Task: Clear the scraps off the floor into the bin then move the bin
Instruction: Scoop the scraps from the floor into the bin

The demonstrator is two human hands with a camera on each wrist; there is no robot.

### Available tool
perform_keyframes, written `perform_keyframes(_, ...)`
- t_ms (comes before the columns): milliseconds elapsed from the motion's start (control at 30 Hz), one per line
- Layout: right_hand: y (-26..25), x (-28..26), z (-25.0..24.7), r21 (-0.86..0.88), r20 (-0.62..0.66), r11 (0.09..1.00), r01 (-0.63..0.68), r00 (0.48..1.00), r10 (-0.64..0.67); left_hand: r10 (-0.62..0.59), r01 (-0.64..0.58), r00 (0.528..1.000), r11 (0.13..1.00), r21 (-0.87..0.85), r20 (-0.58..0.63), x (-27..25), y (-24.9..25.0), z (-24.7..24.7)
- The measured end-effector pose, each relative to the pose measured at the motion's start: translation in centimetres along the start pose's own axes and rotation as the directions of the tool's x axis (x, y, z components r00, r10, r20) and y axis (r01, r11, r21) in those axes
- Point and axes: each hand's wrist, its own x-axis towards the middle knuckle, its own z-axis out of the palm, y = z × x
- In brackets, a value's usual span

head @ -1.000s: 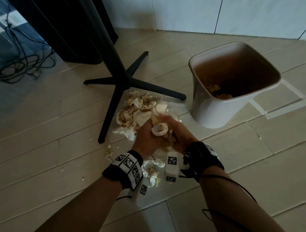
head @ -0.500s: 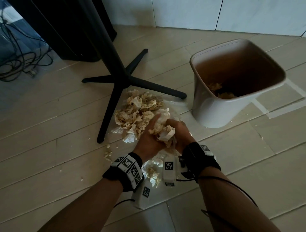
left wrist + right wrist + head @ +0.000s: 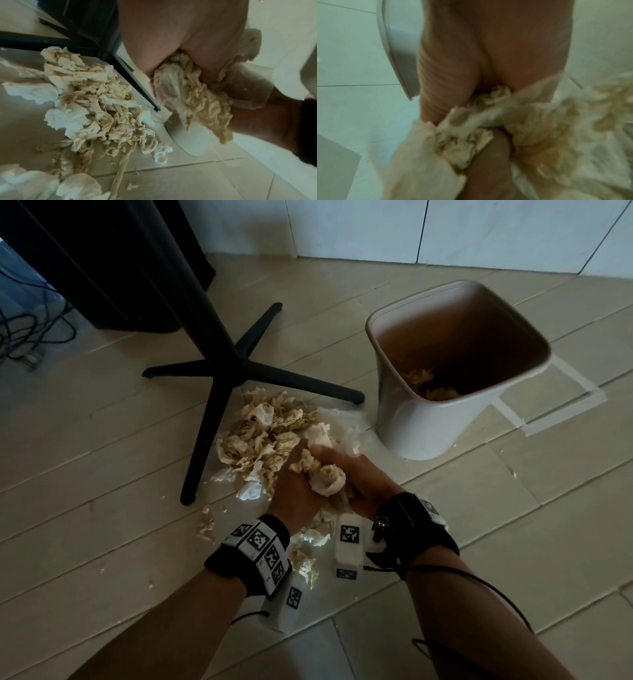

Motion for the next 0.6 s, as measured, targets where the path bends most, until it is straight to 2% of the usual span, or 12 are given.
perform_keyframes(67, 0.1, 0.1, -0.1, -0.009, -0.049, 1.000, 0.010, 0.999, -0.011, -0.067, 0.067, 0.998, 0.998, 0.012, -0.013, 0.1, 0.1, 0.1)
perform_keyframes(133, 0.2, 0.2, -0.4, 0.017, -0.101, 0.999, 0.035, 0.994, -0.033, -0.081, 0.081, 0.997, 0.995, -0.057, 0.007, 0.4, 0.3, 0.2)
perform_keyframes(200, 0.3, 0.2, -0.6, 0.049, -0.158, 0.996, 0.068, 0.986, -0.060, -0.038, 0.035, 0.995, 0.999, 0.030, 0.097, 0.1, 0.9, -0.1)
perform_keyframes(233, 0.3, 0.2, -0.7, 0.057, -0.190, 0.995, 0.083, 0.979, -0.070, 0.020, -0.030, 0.986, 0.998, 0.061, 0.163, -0.2, 1.0, -0.2)
perform_keyframes(367, -0.1, 0.5, -1.4, 0.030, -0.320, 0.993, 0.114, 0.942, -0.099, 0.090, -0.099, 0.937, 0.995, 0.010, 0.338, -1.8, 2.3, -0.8)
perform_keyframes(433, -0.2, 0.5, -1.4, 0.040, -0.356, 0.993, 0.110, 0.930, -0.089, 0.116, -0.129, 0.938, 0.991, 0.018, 0.326, -1.9, 2.3, -0.6)
perform_keyframes(500, 0.0, 0.5, -1.3, 0.045, -0.376, 0.993, 0.109, 0.923, -0.084, 0.151, -0.171, 0.958, 0.983, 0.067, 0.242, -1.3, 2.5, -0.4)
perform_keyframes(600, 0.1, 0.2, -1.2, 0.036, -0.381, 0.991, 0.126, 0.919, -0.102, 0.112, -0.133, 0.973, 0.987, 0.092, 0.203, -0.1, 2.1, -0.2)
